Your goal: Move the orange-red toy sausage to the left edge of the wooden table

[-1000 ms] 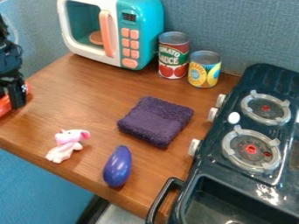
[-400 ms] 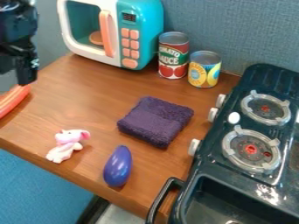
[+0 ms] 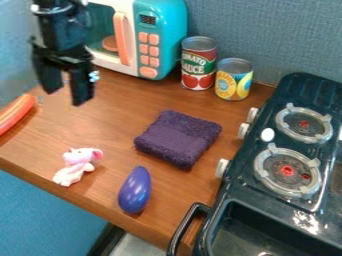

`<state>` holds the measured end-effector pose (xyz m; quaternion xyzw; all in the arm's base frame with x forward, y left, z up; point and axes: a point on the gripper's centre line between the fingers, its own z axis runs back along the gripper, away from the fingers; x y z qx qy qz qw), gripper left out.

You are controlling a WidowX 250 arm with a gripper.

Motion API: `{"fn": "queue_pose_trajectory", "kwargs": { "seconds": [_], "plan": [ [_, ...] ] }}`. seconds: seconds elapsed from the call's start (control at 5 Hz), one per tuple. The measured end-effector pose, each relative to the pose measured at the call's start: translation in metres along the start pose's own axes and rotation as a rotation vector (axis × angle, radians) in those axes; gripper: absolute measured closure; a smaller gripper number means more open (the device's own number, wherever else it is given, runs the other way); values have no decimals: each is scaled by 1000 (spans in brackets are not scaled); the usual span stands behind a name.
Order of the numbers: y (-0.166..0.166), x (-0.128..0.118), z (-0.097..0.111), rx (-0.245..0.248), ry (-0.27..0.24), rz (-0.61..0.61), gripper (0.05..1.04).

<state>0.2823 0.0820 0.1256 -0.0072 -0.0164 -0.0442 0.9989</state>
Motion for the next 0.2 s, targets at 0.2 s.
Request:
{"fn": "queue_pose_trajectory", "kwargs": {
  "seconds": [0.2],
  "plan": [
    [-17, 11, -14, -55, -33, 84, 83]
  ]
}}
